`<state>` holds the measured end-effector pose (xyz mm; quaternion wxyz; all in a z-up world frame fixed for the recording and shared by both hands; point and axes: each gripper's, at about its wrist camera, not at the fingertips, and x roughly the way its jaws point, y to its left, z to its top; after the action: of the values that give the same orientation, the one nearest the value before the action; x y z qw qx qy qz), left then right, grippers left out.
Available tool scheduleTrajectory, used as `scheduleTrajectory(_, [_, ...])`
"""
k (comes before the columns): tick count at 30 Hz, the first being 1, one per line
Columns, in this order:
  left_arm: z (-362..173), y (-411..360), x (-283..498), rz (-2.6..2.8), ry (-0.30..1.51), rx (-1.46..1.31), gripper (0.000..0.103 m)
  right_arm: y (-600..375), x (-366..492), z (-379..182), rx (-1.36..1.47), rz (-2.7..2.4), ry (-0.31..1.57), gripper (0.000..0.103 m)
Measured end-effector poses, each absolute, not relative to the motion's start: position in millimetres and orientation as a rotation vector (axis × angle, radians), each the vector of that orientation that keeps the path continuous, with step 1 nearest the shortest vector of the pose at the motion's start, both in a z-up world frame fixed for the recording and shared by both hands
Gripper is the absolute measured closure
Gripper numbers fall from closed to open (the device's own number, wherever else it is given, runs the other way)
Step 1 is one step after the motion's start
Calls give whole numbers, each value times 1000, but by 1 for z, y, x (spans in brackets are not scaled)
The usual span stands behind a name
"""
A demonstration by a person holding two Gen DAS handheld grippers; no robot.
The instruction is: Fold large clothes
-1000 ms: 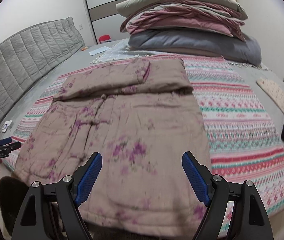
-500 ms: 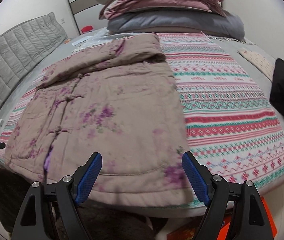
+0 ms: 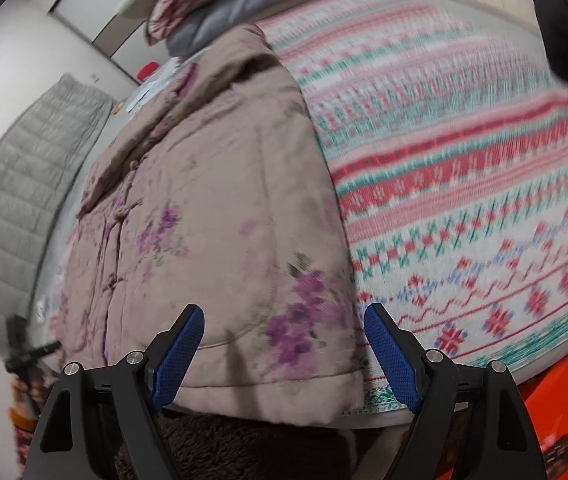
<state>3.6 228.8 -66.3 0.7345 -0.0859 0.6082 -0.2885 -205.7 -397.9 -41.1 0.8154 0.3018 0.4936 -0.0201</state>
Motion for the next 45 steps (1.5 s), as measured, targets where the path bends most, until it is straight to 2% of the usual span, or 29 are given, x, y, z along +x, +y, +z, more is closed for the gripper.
scheduleTrajectory(6, [-71, 213, 11, -743, 1367, -221, 15, -385, -201, -52, 658, 25, 1033, 20])
scheduleTrajectory(8, [-75, 208, 15, -787, 1379, -246, 20, -377, -197, -52, 620, 18, 1046, 27])
scheduleTrajectory(9, [-76, 204, 17, -782, 1391, -242, 22, -373, -195, -51, 591, -3, 1057, 37])
scheduleTrajectory(10, [-75, 204, 19, -776, 1393, -237, 28, -373, -195, -51, 574, -16, 1066, 42])
scheduleTrajectory(11, [-74, 201, 20, -762, 1396, -220, 34, -370, -194, -49, 551, -28, 1074, 53])
scheduleTrajectory(12, [-73, 199, 19, -742, 1397, -197, 49, -367, -194, -47, 544, -29, 1073, 67])
scheduleTrajectory(13, [-71, 195, 17, -713, 1392, -168, 64, -366, -195, -45, 554, -20, 1066, 74])
scheduleTrajectory(15, [-66, 188, 16, -682, 1380, -143, 73, -361, -197, -38, 563, -19, 1035, 80])
scheduleTrajectory(19, [-44, 179, 18, -663, 1317, -115, 80, -348, -198, -16, 531, -49, 960, 83])
scheduleTrajectory(31, [81, 166, 72, -621, 872, -278, 85, -334, -129, 85, 496, -11, 668, 84])
scheduleTrajectory(38, [92, 155, 141, -529, 812, -379, 86, -355, -58, 103, 586, -40, 549, 84])
scheduleTrajectory(45, [72, 150, 232, -375, 820, -412, 86, -406, 13, 81, 714, -114, 493, 83])
